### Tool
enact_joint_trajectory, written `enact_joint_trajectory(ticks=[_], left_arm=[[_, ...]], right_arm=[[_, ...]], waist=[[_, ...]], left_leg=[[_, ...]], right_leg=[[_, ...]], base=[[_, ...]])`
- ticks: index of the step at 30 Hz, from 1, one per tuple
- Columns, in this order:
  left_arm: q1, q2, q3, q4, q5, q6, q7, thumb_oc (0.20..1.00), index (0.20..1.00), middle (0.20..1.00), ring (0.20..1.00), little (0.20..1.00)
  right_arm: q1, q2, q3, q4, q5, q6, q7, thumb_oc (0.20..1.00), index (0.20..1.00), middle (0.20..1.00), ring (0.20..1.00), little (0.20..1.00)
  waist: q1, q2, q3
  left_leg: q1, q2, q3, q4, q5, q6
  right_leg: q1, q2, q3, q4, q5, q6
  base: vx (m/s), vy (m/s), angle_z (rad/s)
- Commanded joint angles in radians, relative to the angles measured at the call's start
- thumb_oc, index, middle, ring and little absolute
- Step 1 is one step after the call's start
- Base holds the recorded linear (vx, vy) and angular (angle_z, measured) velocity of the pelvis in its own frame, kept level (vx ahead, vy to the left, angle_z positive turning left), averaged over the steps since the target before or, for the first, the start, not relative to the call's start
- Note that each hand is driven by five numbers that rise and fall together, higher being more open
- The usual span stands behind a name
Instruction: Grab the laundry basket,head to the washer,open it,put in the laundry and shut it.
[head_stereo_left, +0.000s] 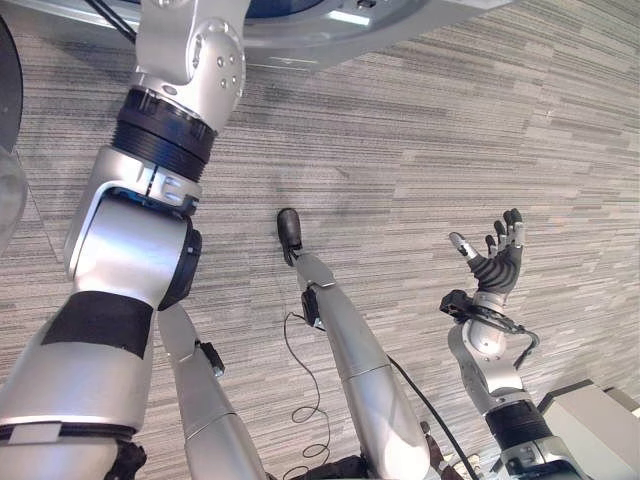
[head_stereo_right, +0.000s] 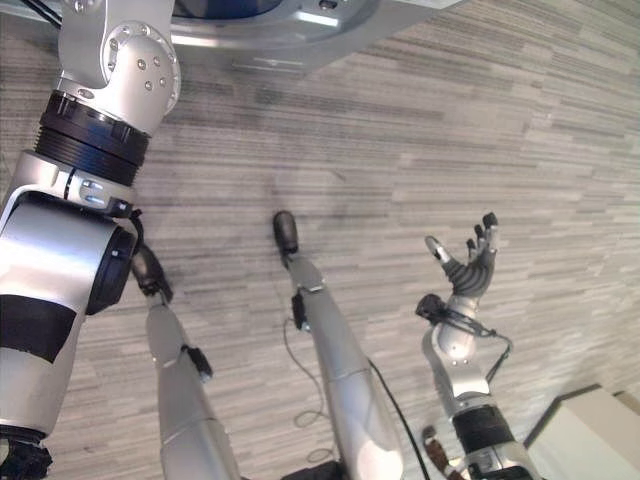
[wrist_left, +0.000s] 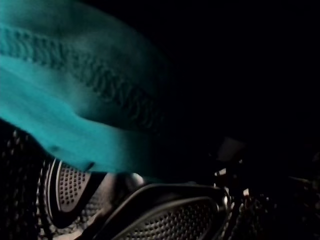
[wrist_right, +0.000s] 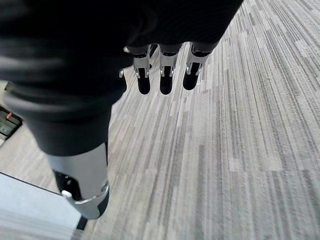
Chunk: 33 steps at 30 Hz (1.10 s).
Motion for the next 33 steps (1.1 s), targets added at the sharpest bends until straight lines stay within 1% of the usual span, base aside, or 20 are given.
enact_joint_trajectory(ticks=[1,8,9,10,11,12,14,19,21,23,24,25,26,27,28,29,30,31,32,33], left_arm=[[0.023,-0.064,-0.029,-0.012,0.052,-0.007,-0.052,0.200,0.200,0.200,0.200,0.200],[-0.094,-0.056,-0.110,-0.008,-0.001,-0.017,-0.096,0.200,0.200,0.200,0.200,0.200],[-0.098,-0.044,-0.132,0.007,0.018,0.008,-0.106,0.253,0.253,0.253,0.253,0.253],[-0.099,-0.044,-0.132,0.007,0.018,0.008,-0.106,0.485,0.485,0.485,0.485,0.485],[-0.099,-0.044,-0.132,0.007,0.017,0.008,-0.106,0.815,0.815,0.815,0.815,0.815],[-0.083,-0.024,-0.145,0.002,0.019,0.022,-0.134,1.000,1.000,1.000,1.000,1.000],[-0.054,-0.011,-0.156,-0.004,-0.009,0.032,-0.166,1.000,1.000,1.000,1.000,1.000],[-0.042,-0.010,-0.159,0.030,-0.041,0.052,-0.172,1.000,1.000,1.000,1.000,1.000],[-0.106,0.001,-0.210,0.137,0.001,0.128,-0.179,1.000,1.000,1.000,1.000,1.000],[-0.174,0.013,-0.270,0.345,0.043,0.267,-0.218,1.000,1.000,1.000,1.000,1.000],[-0.194,0.011,-0.272,0.369,0.036,0.266,-0.234,1.000,1.000,1.000,1.000,1.000],[-0.189,0.060,-0.267,0.470,0.072,0.329,-0.259,1.000,1.000,1.000,1.000,1.000],[-0.118,0.112,-0.244,0.469,0.170,0.377,-0.276,1.000,1.000,1.000,1.000,1.000],[-0.116,0.113,-0.243,0.465,0.172,0.379,-0.274,1.000,1.000,1.000,1.000,1.000],[-0.171,0.109,-0.300,0.450,0.257,0.398,-0.291,1.000,1.000,1.000,1.000,1.000],[-0.248,0.115,-0.395,0.475,0.464,0.432,-0.222,1.000,1.000,1.000,1.000,1.000],[-0.258,0.109,-0.399,0.479,0.471,0.435,-0.219,1.000,1.000,1.000,1.000,1.000],[-0.371,0.072,-0.491,0.538,0.659,0.490,-0.173,1.000,1.000,1.000,1.000,1.000],[-0.426,0.059,-0.553,0.561,0.776,0.508,-0.143,1.000,1.000,1.000,1.000,1.000],[-0.427,0.058,-0.554,0.562,0.776,0.508,-0.143,1.000,1.000,1.000,1.000,1.000]], right_arm=[[0.131,-0.029,-0.056,-0.030,0.048,-0.014,0.007,1.000,1.000,1.000,1.000,1.000],[0.170,-0.078,-0.109,-0.084,0.040,-0.014,0.008,1.000,1.000,1.000,1.000,1.000],[0.192,-0.082,-0.121,-0.091,0.025,-0.010,0.014,1.000,1.000,1.000,1.000,1.000],[0.193,-0.081,-0.121,-0.092,0.024,-0.009,0.014,1.000,1.000,1.000,1.000,1.000],[0.193,-0.081,-0.121,-0.092,0.024,-0.009,0.014,1.000,1.000,1.000,1.000,1.000],[0.216,-0.080,-0.137,-0.094,0.023,-0.010,0.020,1.000,1.000,1.000,1.000,1.000],[0.229,-0.074,-0.153,-0.093,0.026,-0.004,0.025,1.000,1.000,1.000,1.000,1.000],[0.246,-0.071,-0.157,-0.105,0.024,0.004,0.032,1.000,1.000,1.000,1.000,1.000],[0.251,-0.088,-0.153,-0.105,0.031,0.008,0.053,1.000,1.000,1.000,1.000,1.000],[0.235,-0.120,-0.156,-0.094,0.038,0.009,0.075,1.000,1.000,1.000,1.000,1.000],[0.228,-0.120,-0.158,-0.091,0.040,0.008,0.077,1.000,1.000,1.000,1.000,1.000],[0.218,-0.130,-0.166,-0.080,0.053,0.019,0.092,1.000,1.000,1.000,1.000,1.000],[0.212,-0.123,-0.157,-0.061,0.059,0.056,0.112,1.000,1.000,1.000,1.000,1.000],[0.210,-0.124,-0.156,-0.059,0.060,0.055,0.113,1.000,1.000,1.000,1.000,1.000],[0.201,-0.133,-0.147,-0.039,0.063,0.060,0.127,1.000,1.000,1.000,1.000,1.000],[0.207,-0.155,-0.145,-0.040,0.074,0.050,0.161,1.000,1.000,1.000,1.000,1.000],[0.201,-0.150,-0.148,-0.037,0.077,0.049,0.164,1.000,1.000,1.000,1.000,1.000],[0.207,-0.167,-0.139,-0.023,0.084,0.033,0.197,1.000,1.000,1.000,1.000,1.000],[0.209,-0.170,-0.139,-0.027,0.083,0.016,0.207,1.000,1.000,1.000,1.000,1.000],[0.209,-0.170,-0.139,-0.027,0.083,0.016,0.207,1.000,1.000,1.000,1.000,1.000]], waist=[[-0.016,0.047,-0.132],[-0.028,0.060,-0.151],[-0.028,0.066,-0.158],[-0.028,0.066,-0.159],[-0.028,0.066,-0.159],[-0.029,0.069,-0.161],[-0.023,0.076,-0.167],[-0.012,0.094,-0.174],[-0.007,0.110,-0.175],[0.000,0.121,-0.177],[0.000,0.121,-0.171],[0.009,0.128,-0.170],[0.032,0.136,-0.159],[0.031,0.136,-0.159],[0.033,0.136,-0.155],[0.032,0.136,-0.156],[0.035,0.130,-0.150],[0.027,0.124,-0.153],[0.021,0.116,-0.151],[0.021,0.115,-0.151]], left_leg=[[0.253,0.121,0.132,0.005,-0.181,-0.034],[0.270,0.135,0.149,0.005,-0.170,-0.034],[0.270,0.138,0.152,0.005,-0.173,-0.034],[0.269,0.138,0.153,0.005,-0.173,-0.034],[0.269,0.138,0.153,0.005,-0.173,-0.034],[0.270,0.141,0.158,0.005,-0.174,-0.034],[0.269,0.143,0.159,0.005,-0.173,-0.034],[0.251,0.137,0.150,0.005,-0.175,-0.034],[0.239,0.127,0.147,0.005,-0.173,-0.034],[0.237,0.122,0.143,0.005,-0.166,-0.034],[0.237,0.122,0.142,0.005,-0.166,-0.034],[0.234,0.118,0.141,0.005,-0.162,-0.034],[0.229,0.107,0.136,0.005,-0.155,-0.034],[0.229,0.107,0.136,0.005,-0.155,-0.034],[0.229,0.104,0.135,0.005,-0.153,-0.034],[0.230,0.102,0.136,0.005,-0.149,-0.034],[0.233,0.102,0.137,0.005,-0.149,-0.034],[0.233,0.104,0.135,0.005,-0.148,-0.034],[0.235,0.106,0.136,0.005,-0.148,-0.034],[0.235,0.106,0.137,0.005,-0.148,-0.034]], right_leg=[[-0.062,-0.003,0.051,0.072,-0.107,0.107],[-0.059,0.010,0.055,0.064,-0.110,0.105],[-0.061,0.016,0.058,0.063,-0.109,0.104],[-0.062,0.017,0.058,0.063,-0.109,0.104],[-0.063,0.017,0.058,0.063,-0.109,0.104],[-0.067,0.023,0.061,0.069,-0.110,0.104],[-0.072,0.022,0.060,0.070,-0.110,0.105],[-0.080,0.018,0.060,0.059,-0.110,0.105],[-0.086,0.015,0.058,0.061,-0.107,0.106],[-0.085,0.012,0.055,0.058,-0.104,0.108],[-0.085,0.011,0.054,0.058,-0.105,0.108],[-0.085,0.008,0.051,0.056,-0.101,0.109],[-0.078,0.002,0.048,0.052,-0.098,0.109],[-0.077,0.001,0.047,0.051,-0.098,0.109],[-0.074,-0.001,0.047,0.052,-0.097,0.110],[-0.070,0.000,0.047,0.050,-0.093,0.109],[-0.068,-0.001,0.048,0.051,-0.094,0.109],[-0.065,0.000,0.050,0.046,-0.093,0.109],[-0.063,0.001,0.051,0.044,-0.090,0.110],[-0.063,0.001,0.051,0.044,-0.090,0.110]], base=[[0.04,-0.019,0.00],[0.03,-0.032,0.01],[0.01,-0.013,-0.10],[0.01,-0.012,-0.07],[0.00,0.000,0.00],[0.00,0.000,0.00],[0.00,0.000,0.00],[0.00,0.000,0.00],[0.00,0.000,0.00],[0.00,0.003,0.02],[-0.01,0.008,0.04],[-0.03,-0.007,0.05],[-0.03,-0.007,0.04],[-0.03,-0.001,0.04],[-0.02,0.016,0.05],[-0.02,0.015,0.06],[-0.01,-0.001,0.09],[0.00,-0.010,0.15],[0.00,-0.009,0.15],[0.00,0.001,0.15]])
